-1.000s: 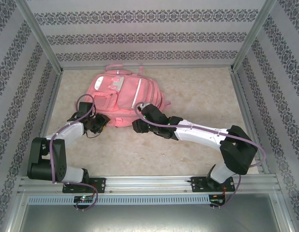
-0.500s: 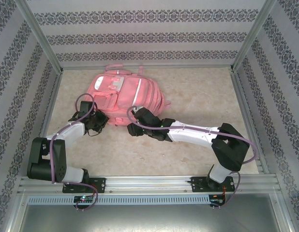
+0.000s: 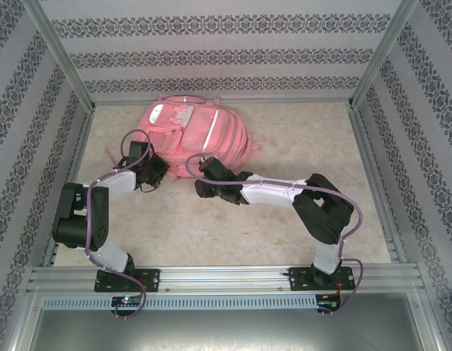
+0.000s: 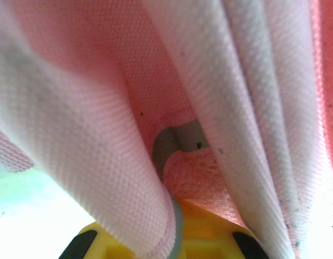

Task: Pack the student bag
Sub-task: Move the student bag to the top-center of the table.

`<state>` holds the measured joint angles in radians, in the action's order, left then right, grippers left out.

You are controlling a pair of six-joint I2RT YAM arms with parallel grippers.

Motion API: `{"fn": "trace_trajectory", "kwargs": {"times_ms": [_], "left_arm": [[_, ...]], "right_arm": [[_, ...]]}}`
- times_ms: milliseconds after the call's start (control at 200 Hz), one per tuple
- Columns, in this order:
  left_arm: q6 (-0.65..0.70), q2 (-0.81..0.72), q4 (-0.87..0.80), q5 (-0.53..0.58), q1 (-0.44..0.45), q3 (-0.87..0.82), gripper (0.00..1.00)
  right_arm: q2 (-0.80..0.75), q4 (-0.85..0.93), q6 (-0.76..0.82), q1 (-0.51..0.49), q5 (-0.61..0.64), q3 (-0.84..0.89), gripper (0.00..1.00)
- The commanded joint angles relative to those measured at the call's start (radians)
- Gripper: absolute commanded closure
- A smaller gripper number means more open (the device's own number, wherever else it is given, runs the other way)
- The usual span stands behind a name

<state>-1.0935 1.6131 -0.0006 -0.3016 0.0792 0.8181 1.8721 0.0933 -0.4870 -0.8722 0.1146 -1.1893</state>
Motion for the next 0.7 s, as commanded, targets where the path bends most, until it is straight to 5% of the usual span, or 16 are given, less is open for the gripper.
{"fn": "trace_trajectory", "kwargs": {"times_ms": [0, 185, 500, 694], "left_arm": [[-0.002, 0.013, 0.063, 0.036, 0.028, 0.009, 1.0], [-0.014, 0.014, 0.049, 0.07, 0.068, 0.014, 1.0], [0.019, 0.019, 0.038, 0.051, 0.068, 0.027, 1.0], [0.05, 0.043, 0.023, 0.028, 0.067, 0.052, 1.0]], "right_arm": [[0.051, 0.012, 0.041, 0.051, -0.013, -0.061, 0.51], [0.069, 0.011, 0.028, 0.072, -0.081, -0.096, 0.52], [0.154, -0.083, -0.244, -0.055, -0.014, -0.122, 0.55], [0.262, -0.114, -0.341, -0.09, 0.074, -0.205, 0.65]]}}
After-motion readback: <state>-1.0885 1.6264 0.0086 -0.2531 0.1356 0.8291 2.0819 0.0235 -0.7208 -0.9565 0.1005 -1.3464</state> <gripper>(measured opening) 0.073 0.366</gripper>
